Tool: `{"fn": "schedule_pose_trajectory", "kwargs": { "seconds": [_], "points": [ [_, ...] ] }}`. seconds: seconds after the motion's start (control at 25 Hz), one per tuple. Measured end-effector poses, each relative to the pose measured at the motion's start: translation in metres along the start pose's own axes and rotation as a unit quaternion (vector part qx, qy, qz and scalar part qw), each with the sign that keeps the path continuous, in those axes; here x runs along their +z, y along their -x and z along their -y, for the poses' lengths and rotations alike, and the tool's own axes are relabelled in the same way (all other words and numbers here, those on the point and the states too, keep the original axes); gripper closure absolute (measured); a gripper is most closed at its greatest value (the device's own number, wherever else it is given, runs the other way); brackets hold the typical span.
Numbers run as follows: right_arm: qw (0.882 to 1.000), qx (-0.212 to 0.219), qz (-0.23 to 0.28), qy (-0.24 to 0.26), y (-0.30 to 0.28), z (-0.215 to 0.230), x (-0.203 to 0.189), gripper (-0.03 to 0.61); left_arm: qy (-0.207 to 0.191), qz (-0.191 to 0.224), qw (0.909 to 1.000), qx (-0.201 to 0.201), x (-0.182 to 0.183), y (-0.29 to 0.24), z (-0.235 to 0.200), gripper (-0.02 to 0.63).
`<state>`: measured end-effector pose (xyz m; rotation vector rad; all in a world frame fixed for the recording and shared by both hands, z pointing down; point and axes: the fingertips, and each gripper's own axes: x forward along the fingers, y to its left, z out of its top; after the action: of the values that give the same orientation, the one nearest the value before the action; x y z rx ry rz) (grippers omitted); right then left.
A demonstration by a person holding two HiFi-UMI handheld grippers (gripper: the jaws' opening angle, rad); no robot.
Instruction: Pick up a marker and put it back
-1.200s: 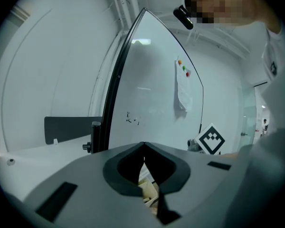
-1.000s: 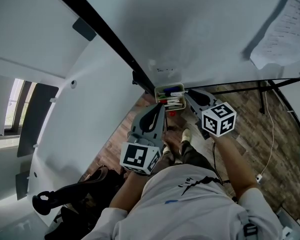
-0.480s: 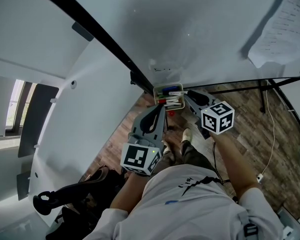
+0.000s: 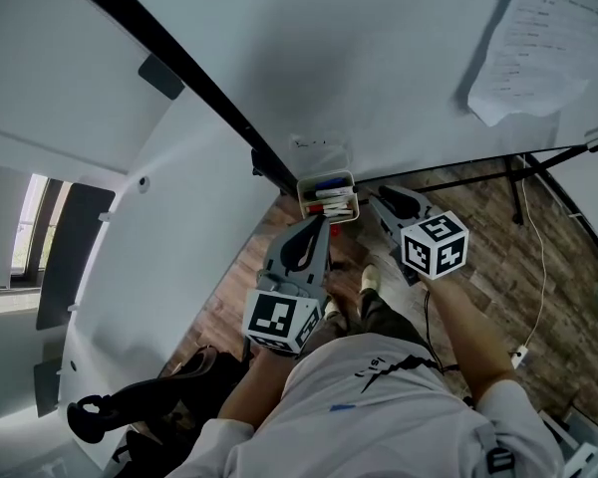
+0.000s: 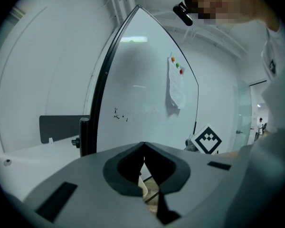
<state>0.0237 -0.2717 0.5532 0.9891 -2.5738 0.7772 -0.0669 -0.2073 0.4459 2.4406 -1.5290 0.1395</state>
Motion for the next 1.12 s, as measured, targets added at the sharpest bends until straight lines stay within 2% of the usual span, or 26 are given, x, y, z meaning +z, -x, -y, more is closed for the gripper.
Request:
{"fn": "schedule_pose_trajectory", "kwargs": {
  "seconds": [0.24,0.48,0.84,1.12],
  "points": [
    [0.999,0.021,0.039,0.009,0.026,-0.035,0.027,0.485,-0.005,0.005,0.9997,-0.022,0.009,0.006,0.014,0.603],
    [0.995,0.046,0.085,0.022,0.051,-0.076,0.064,0.519,-0.008,0.020,0.9988,-0.045,0.027,0.012,0.025,0.603],
    [0.985,0.057,0.143,0.072,0.088,-0.122,0.113,0.529,-0.004,0.052,0.9962,-0.070,0.062,0.026,0.036,0.603],
    [0.978,0.064,0.175,0.090,0.107,-0.147,0.129,0.565,-0.005,0.079,0.9931,-0.086,0.090,0.041,0.043,0.603]
  ]
}}
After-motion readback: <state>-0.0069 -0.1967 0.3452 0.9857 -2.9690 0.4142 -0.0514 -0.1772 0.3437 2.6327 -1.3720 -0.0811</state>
